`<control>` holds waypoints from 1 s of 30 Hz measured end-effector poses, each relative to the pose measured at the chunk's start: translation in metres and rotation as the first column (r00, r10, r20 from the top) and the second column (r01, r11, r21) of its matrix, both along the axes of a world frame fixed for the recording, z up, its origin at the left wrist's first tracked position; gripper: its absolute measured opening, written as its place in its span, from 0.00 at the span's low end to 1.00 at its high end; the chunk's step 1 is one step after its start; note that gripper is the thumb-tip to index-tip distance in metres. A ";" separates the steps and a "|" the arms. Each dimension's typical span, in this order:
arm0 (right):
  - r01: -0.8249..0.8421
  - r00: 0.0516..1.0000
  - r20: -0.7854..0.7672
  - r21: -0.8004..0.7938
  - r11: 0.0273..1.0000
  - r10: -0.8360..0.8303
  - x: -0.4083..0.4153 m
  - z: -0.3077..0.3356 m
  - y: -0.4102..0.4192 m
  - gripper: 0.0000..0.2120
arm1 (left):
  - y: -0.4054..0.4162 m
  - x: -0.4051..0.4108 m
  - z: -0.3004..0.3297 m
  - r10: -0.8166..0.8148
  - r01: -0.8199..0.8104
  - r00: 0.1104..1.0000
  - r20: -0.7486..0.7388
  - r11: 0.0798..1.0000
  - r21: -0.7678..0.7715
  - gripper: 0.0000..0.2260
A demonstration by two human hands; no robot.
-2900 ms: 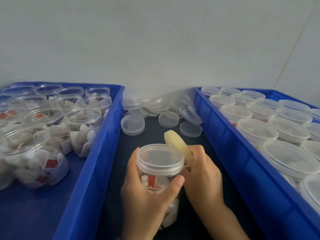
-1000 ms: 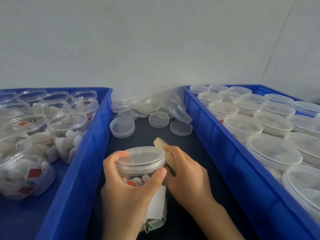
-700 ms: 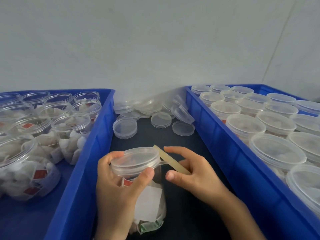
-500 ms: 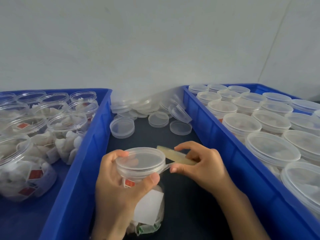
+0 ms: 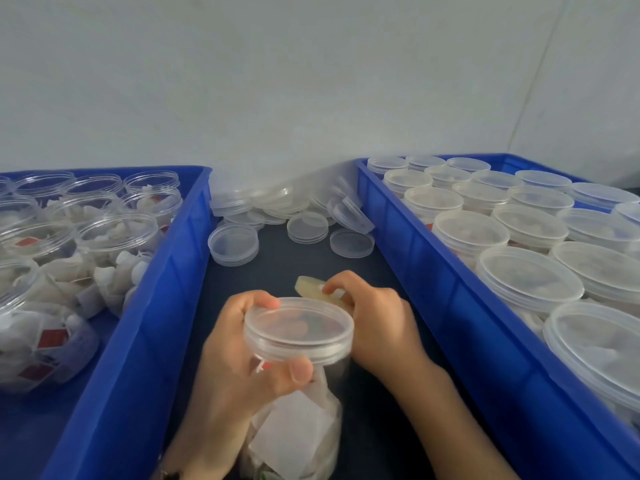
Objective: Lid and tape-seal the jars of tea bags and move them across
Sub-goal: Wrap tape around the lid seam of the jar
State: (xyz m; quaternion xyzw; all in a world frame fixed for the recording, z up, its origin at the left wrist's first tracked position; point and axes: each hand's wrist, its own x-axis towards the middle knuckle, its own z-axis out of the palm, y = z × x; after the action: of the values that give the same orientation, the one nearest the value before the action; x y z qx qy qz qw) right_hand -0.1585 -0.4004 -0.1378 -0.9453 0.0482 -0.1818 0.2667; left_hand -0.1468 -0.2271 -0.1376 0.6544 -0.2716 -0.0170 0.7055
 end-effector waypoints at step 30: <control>0.151 0.988 -0.024 0.085 0.985 -0.150 -0.002 -0.005 0.004 0.33 | -0.003 0.012 -0.013 0.630 -0.645 0.746 0.215 0.764 -0.002 0.33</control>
State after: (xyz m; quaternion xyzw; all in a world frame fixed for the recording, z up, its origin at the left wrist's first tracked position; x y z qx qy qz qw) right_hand -0.1605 -0.3964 -0.1424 -0.9280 0.1298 -0.1908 0.2926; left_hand -0.1346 -0.2297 -0.1505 0.7311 -0.1017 0.2818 0.6130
